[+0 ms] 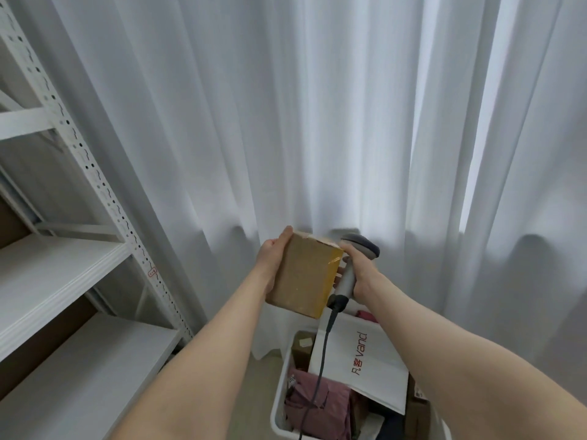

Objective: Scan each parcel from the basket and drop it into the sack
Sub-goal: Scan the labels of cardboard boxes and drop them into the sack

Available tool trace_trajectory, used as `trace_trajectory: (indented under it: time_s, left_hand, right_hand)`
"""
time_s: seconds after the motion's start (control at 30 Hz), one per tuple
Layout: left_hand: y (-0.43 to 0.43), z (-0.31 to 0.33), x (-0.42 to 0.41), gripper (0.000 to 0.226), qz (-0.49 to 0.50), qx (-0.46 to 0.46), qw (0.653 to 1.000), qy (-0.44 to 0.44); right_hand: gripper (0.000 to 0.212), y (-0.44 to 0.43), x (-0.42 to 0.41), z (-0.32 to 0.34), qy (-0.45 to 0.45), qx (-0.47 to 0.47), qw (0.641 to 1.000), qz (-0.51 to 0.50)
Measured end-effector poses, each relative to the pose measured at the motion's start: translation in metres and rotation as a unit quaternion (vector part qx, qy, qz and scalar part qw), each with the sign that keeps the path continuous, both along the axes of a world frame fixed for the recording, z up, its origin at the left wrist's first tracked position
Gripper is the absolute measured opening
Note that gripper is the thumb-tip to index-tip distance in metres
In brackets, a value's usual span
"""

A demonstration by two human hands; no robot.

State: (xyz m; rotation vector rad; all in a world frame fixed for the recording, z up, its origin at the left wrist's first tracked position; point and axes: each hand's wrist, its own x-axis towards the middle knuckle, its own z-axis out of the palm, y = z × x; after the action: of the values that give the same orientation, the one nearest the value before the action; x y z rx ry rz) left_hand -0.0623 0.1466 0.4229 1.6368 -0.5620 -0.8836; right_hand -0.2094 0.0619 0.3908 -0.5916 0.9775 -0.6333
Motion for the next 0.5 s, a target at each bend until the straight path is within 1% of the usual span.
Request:
trace_trajectory:
  time_s: [0.1,0.17,0.2,0.27,0.33,0.5]
  left_hand:
    - [0.002,-0.004,0.0,0.037,0.012,-0.011,0.998,0.061]
    - [0.006,-0.01,-0.001,0.03,0.036,-0.008,0.997,0.062]
    - [0.007,-0.013,0.0,0.033,0.047,-0.007,0.997,0.057]
    - [0.009,-0.019,0.002,0.04,0.054,-0.003,0.996,0.073]
    - [0.011,-0.022,0.006,0.038,0.059,-0.005,0.995,0.086]
    - [0.013,-0.031,0.011,0.038,0.052,0.005,0.995,0.079]
  right_hand:
    - [0.038,0.002,0.005,-0.001,0.022,-0.022,0.999,0.023]
    - [0.029,0.004,0.006,-0.001,0.043,-0.044,0.997,0.037]
    - [0.025,0.005,0.005,-0.001,0.053,-0.051,0.996,0.043]
    - [0.02,0.006,0.004,-0.004,0.066,-0.057,0.995,0.048]
    - [0.019,0.006,0.004,-0.008,0.066,-0.057,0.995,0.049]
    - [0.022,0.007,0.007,-0.012,0.022,-0.073,0.996,0.041]
